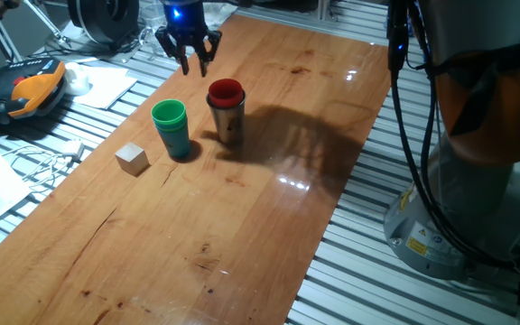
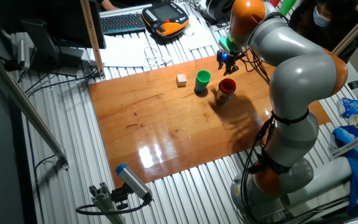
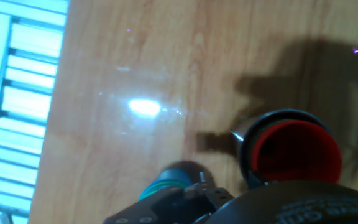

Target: Stack the cups

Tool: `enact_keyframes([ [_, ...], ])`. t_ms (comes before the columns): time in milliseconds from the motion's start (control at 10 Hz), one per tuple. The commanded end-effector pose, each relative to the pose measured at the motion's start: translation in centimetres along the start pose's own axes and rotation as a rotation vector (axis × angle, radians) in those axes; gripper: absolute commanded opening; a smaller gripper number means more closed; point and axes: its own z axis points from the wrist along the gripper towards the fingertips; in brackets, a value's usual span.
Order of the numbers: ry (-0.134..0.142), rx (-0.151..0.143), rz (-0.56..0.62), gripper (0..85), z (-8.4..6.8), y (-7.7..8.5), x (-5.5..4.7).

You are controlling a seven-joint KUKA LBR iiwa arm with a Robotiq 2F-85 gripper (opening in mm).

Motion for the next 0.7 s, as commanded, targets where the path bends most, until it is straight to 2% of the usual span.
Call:
enact_keyframes([
  [0, 0.012, -0.017, -0.022, 0.0, 0.05, 0.22, -0.22],
  [100, 0.014, -0.006, -0.057, 0.0, -0.01, 0.28, -0.37],
  [200, 0.015, 0.020, -0.110, 0.0, -0.12, 0.26, -0.41],
  [300, 0.025, 0.032, -0.163, 0.0, -0.12, 0.26, -0.41],
  [400, 0.030, 0.061, -0.265, 0.0, -0.12, 0.26, -0.41],
  [600, 0.017, 0.089, -0.491, 0.0, -0.12, 0.26, -0.41],
])
